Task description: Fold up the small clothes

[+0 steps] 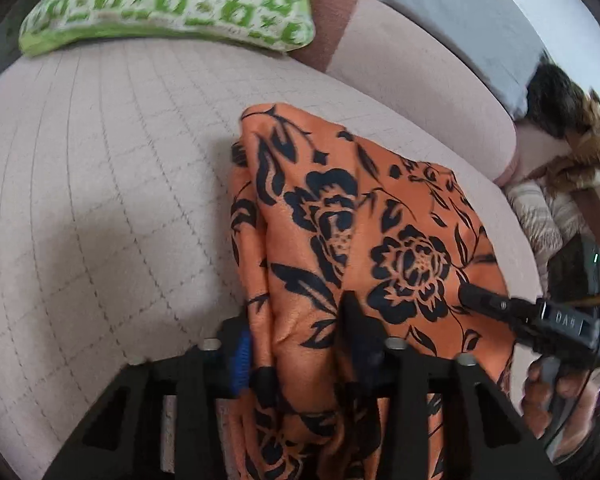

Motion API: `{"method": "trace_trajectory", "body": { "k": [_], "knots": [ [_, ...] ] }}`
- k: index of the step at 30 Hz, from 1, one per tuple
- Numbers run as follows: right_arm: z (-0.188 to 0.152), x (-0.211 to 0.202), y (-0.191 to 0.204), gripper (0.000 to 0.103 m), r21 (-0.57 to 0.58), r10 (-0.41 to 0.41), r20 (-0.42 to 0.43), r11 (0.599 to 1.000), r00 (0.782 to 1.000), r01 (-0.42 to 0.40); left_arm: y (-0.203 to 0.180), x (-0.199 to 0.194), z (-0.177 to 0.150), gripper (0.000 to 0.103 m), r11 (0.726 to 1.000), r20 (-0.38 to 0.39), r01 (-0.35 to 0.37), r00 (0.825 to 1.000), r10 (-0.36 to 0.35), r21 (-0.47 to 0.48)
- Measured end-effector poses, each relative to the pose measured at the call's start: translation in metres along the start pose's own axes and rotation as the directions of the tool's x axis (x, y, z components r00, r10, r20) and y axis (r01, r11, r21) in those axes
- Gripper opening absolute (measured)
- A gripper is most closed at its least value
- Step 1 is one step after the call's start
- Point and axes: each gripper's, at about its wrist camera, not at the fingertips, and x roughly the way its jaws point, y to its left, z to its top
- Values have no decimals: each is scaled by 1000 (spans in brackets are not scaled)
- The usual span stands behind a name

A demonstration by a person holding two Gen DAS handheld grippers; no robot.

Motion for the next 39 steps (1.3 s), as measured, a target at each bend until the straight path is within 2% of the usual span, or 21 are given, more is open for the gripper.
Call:
{"method": "trace_trajectory", "body": {
  "k": [2,7,9,13,19,27,39],
  "knots": [
    [0,-6,8,41,-36,-10,12,999,1000,10,-4,-2,-1,31,1000,13,-10,1000,10,19],
    [-2,-27,26,38,-107,-2,41,994,999,7,-16,-17,-1,27,1000,37,-16,999,15,22],
    [-4,-40,30,38,-137,-7,61,990,998,15,-28,-28,-1,27,1000,58,2,998,-3,18],
    [0,-76,21,37,-145,3,96,989,995,11,-67,-42,-2,27,998,104,39,994,-45,55],
    [20,-124,-1,37,-150,-11,154,988,988,34,-106,-40,-8,27,993,111,66,991,-77,95],
    [41,-146,-33,37,-113,-16,153,993,988,34,-116,-32,-6,27,991,79,72,994,-81,116],
    [41,-157,-54,37,-98,-23,140,994,990,37,-136,-15,-9,27,993,67,37,997,-45,114]
  ]
}}
